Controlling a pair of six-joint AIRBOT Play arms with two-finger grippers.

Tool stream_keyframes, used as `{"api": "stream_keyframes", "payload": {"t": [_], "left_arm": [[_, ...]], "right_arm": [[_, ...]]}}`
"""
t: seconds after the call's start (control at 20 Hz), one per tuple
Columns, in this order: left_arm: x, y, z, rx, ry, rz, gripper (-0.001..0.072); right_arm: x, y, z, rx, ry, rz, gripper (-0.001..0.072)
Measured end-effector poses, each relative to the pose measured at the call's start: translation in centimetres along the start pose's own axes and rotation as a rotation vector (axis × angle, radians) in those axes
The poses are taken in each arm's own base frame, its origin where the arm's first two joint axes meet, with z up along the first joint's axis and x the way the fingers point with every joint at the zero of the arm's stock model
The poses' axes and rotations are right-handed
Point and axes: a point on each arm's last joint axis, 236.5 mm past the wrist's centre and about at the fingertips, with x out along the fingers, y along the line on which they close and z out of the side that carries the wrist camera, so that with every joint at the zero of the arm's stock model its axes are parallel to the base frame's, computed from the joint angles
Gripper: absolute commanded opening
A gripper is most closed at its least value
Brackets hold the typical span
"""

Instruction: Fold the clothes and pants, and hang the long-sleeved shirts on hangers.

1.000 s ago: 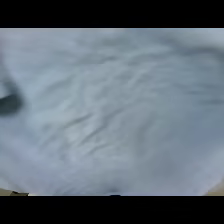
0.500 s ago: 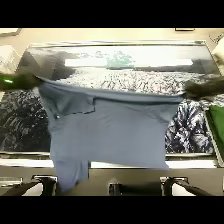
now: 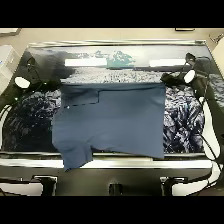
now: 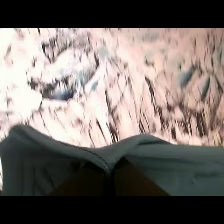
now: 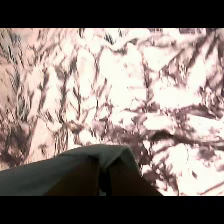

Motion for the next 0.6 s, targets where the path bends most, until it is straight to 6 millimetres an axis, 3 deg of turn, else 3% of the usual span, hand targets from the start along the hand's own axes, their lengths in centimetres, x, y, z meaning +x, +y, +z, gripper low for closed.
{"api": "stream_keyframes", "payload": {"t": [0.1,0.35,0.5,0.6], "left_arm": [[1.5,0.5,0.5,-0.009,-0.032,0.012,0.0017],[4.4,0.6,-0.7,-0.010,-0.026,0.021,0.0017],[4.2,0.1,0.1,-0.003,-0.032,0.010,0.0017],[3.0,-0.1,0.7,-0.003,-0.002,-0.001,0.0018]], "right_arm": [[1.1,0.1,0.8,0.024,-0.044,0.012,0.0030],[3.9,0.1,0.1,0.106,-0.045,0.045,0.0031],[3.4,-0.1,0.9,0.133,-0.052,0.054,0.0032],[1.9,-0.6,0.9,0.148,-0.002,0.050,0.0032]]}}
